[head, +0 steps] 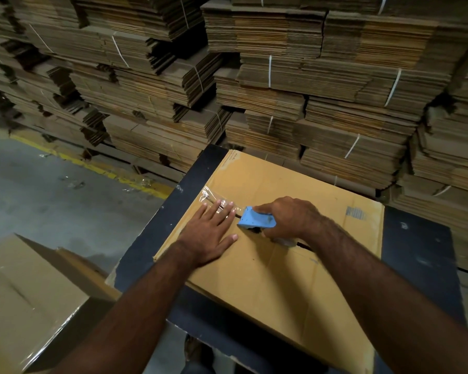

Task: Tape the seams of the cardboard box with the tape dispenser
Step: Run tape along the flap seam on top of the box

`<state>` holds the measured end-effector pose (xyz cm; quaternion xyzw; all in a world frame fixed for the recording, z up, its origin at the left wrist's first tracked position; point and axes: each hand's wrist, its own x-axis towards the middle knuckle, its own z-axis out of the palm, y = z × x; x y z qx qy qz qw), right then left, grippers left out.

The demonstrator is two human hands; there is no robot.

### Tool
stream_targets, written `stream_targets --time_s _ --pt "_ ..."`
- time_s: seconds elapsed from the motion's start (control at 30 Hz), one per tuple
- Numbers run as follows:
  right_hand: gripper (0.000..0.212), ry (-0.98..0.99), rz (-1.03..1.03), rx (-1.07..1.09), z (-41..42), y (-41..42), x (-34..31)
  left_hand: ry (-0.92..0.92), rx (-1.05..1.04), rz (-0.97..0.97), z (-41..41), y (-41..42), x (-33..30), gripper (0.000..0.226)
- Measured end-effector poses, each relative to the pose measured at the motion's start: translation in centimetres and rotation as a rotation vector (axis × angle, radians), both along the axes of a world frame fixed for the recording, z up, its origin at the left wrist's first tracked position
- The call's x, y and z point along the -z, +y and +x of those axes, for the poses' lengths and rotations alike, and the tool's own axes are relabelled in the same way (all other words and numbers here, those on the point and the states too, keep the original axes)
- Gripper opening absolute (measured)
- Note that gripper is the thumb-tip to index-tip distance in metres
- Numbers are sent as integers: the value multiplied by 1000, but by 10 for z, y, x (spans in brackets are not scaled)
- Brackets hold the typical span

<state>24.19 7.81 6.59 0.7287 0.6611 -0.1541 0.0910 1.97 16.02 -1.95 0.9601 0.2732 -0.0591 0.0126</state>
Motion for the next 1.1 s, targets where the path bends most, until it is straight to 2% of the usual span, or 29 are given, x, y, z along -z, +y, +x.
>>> stream_targets --time_s 0.2,0.3,0.37,0.43,0.57,0.73,0.8,0.87,0.93,1.03,1.1 --pt "71 13 -8 -6 -1 -1 2 -81 13 -66 -6 -4 -10 70" --pt "69 7 10 -10 -1 -2 2 -258 -107 -89 1 4 -17 67" --pt "67 -11 37 -4 -2 -2 5 -291 -237 -145 13 12 -17 69" --pt "66 -35 44 -3 -4 -1 6 -217 -350 -194 28 18 -14 70" --pt "64 -32 51 -11 0 -4 -2 -105 -448 -100 42 22 -3 72" --pt "64 -5 55 -8 14 -27 -13 -150 -481 -117 44 25 -1 71" --pt "64 -39 54 -21 22 -38 -16 -179 -633 -175 32 37 -7 76" --pt "64 -70 37 -20 32 -49 -15 -26 -811 -254 5 49 -3 83" --pt "65 -95 4 -21 41 -54 -11 72 -800 -227 -14 46 13 81" --pt "66 -56 3 -2 44 -52 -6 -174 -733 -250 -2 35 28 74" --pt "67 -45 -5 -8 42 -49 -4 -367 -695 -343 17 35 10 70"
